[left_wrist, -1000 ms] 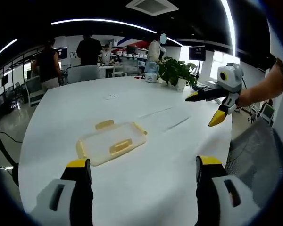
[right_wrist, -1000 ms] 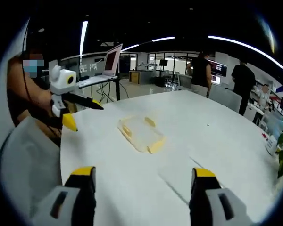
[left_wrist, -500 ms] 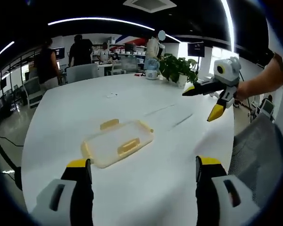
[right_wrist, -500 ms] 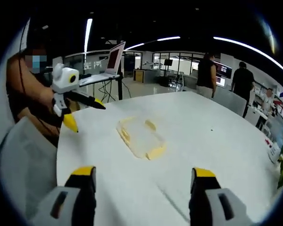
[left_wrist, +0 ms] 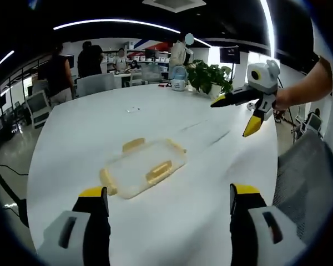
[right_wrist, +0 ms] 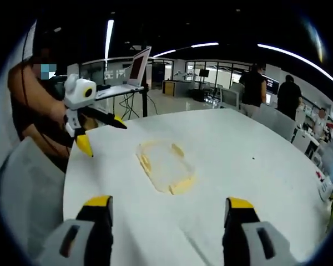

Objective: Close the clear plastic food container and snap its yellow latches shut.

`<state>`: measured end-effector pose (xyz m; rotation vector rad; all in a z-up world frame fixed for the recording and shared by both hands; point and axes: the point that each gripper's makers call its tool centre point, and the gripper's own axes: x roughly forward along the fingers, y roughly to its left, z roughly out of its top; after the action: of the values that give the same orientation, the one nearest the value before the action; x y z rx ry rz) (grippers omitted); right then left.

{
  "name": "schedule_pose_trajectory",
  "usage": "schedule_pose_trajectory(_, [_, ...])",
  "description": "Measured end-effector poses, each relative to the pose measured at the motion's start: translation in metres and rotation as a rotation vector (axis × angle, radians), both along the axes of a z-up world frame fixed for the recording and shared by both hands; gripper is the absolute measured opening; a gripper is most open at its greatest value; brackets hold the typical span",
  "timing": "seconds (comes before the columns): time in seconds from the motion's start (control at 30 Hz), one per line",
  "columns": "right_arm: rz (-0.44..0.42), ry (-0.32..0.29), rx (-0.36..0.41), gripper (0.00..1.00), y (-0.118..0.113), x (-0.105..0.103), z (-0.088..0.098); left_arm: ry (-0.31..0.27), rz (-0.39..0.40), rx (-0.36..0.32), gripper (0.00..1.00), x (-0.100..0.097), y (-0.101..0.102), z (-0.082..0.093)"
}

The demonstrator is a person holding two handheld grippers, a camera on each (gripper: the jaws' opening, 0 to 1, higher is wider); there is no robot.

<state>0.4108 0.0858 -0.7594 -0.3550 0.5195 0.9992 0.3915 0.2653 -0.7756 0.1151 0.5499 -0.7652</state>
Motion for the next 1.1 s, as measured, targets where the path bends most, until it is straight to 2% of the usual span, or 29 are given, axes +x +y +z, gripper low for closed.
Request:
schedule_pose_trajectory(0.97, [0.068,0.015,-0.035,0.81,0.015,0.03,-0.005,0.005,-0.047,0.039,0.89,0.029,0.011,-0.009])
schedule_pose_trajectory(1.1, [0.103,0.015,-0.064,0.8,0.018,0.031,-0.012,0.007,-0.062,0.048,0.88,0.033,0.01,-0.01])
